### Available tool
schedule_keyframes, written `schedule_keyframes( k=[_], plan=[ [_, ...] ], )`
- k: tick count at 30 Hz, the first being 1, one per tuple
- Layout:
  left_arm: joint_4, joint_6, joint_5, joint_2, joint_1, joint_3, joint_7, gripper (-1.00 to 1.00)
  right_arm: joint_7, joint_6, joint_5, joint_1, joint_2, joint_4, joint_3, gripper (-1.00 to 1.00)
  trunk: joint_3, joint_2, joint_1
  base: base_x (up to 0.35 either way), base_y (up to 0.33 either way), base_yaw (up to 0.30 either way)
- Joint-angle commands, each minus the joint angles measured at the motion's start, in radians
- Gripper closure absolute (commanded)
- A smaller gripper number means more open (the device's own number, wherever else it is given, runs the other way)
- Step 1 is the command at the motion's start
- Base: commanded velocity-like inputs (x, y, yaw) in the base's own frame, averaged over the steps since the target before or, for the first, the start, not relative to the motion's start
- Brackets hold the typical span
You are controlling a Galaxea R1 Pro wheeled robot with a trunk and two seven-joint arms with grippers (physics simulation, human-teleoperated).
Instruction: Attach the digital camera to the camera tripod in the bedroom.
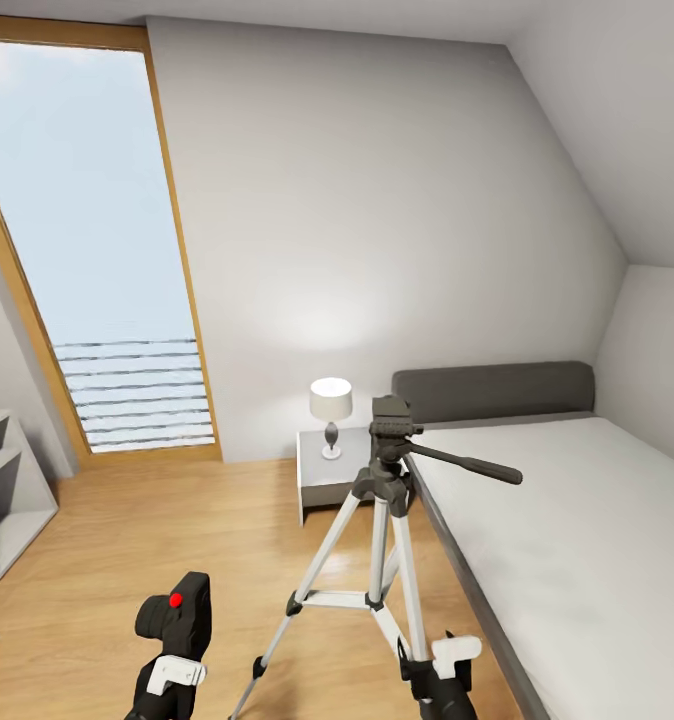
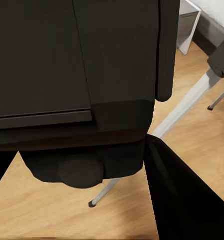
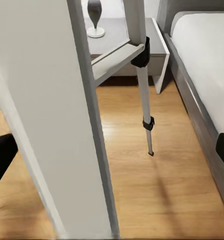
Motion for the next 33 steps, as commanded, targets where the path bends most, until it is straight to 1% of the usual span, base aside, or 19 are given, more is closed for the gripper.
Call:
schedule_keyframes(
  k=[1, 4, 9, 19, 27, 33],
  plan=[
    [0.003, -0.004, 0.011, -0.001, -0.001, -0.004, -0.006, 1.00, -0.007, -0.002, 0.009, 0.000, 0.002, 0.007, -0.002, -1.00, 0.000, -0.001, 0.000, 0.000, 0.000, 0.000],
    [0.003, -0.004, 0.011, -0.001, -0.001, -0.004, -0.005, 1.00, -0.007, -0.002, 0.009, 0.000, 0.005, 0.024, -0.002, -1.00, 0.000, -0.001, 0.000, 0.000, 0.000, 0.000],
    [0.003, -0.004, 0.011, -0.007, -0.001, -0.004, -0.005, 1.00, -0.006, -0.004, 0.008, 0.000, -0.006, 0.029, -0.001, -1.00, 0.000, -0.001, 0.000, 0.000, 0.000, 0.000],
    [0.003, -0.004, 0.011, -0.007, -0.001, -0.004, -0.005, 1.00, -0.003, -0.004, 0.008, 0.000, -0.006, 0.030, -0.001, -1.00, 0.000, -0.001, 0.000, 0.000, 0.006, -0.011],
    [0.003, -0.004, 0.011, -0.007, -0.001, -0.004, -0.005, 1.00, -0.001, -0.004, 0.008, 0.000, -0.007, 0.030, -0.001, -1.00, 0.004, -0.001, 0.000, 0.000, 0.251, -0.218],
    [0.003, -0.004, 0.011, -0.007, -0.001, -0.004, -0.005, 1.00, -0.002, -0.004, 0.008, 0.000, -0.007, 0.030, -0.001, -1.00, 0.009, -0.001, 0.000, 0.000, 0.058, -0.234]
  ],
)
